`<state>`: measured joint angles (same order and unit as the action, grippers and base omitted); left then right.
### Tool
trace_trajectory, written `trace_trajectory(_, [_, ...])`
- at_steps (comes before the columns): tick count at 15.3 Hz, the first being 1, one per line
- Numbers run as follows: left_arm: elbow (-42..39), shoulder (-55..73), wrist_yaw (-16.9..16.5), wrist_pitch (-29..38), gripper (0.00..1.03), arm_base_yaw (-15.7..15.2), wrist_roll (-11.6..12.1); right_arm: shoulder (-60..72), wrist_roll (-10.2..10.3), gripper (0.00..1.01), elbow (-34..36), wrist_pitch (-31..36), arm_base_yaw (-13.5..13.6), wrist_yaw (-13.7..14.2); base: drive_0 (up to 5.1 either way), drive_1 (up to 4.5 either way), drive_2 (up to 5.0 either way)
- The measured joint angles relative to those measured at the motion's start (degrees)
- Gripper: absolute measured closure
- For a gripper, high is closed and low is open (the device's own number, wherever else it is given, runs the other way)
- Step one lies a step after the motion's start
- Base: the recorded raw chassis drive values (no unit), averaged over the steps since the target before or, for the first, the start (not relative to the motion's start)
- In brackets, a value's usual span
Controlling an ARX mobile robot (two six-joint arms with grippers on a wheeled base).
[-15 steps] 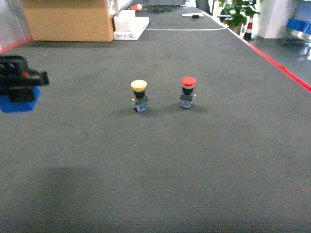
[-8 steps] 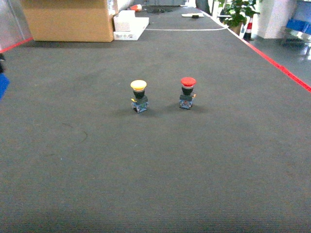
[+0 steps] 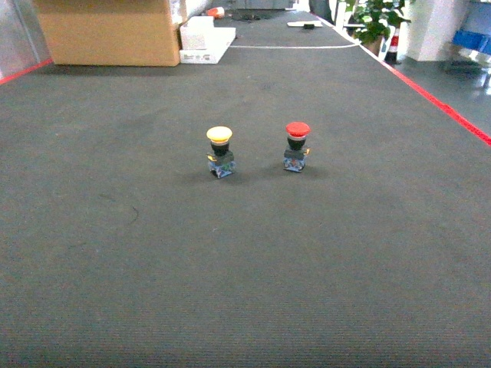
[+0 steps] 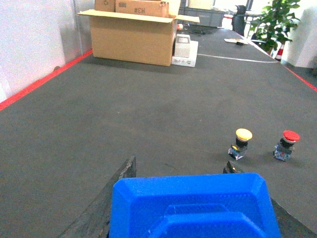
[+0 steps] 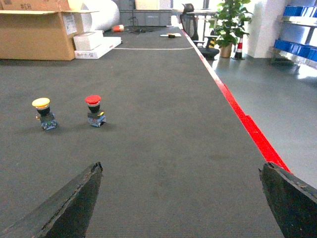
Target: Pick blue part to blue bin on bottom shelf
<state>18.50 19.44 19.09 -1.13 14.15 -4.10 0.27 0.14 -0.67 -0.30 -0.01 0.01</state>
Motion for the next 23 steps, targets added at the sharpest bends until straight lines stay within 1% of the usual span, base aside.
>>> trace_trajectory(4, [0.00,0.00,0.00,0.00,0.59,0.00,0.00,0.00,0.00,0.03,0.00,0.00,0.00,0.00,0.0,0.00,0.0])
trace_trajectory(9, [0.00,0.15,0.00,-0.07,0.59,0.00,0.00,0.00,0.00,0.03,0.00,0.15,0.00,-0.02,0.1,-4.03,4.3])
trace_trajectory(12, [0.02,-0.44,0.02,0.24,0.59,0.00,0.00,0.00,0.00,0.03,0.00,-0.15,0.00,0.00,-0.4,-0.38,-0.4])
trace_trajectory(23, [0.02,0.00,0.17,0.00,0.59,0.00,0.00,0.00,0.00,0.03,0.00,0.00,0.00,-0.02,-1.6,-1.63,-1.6])
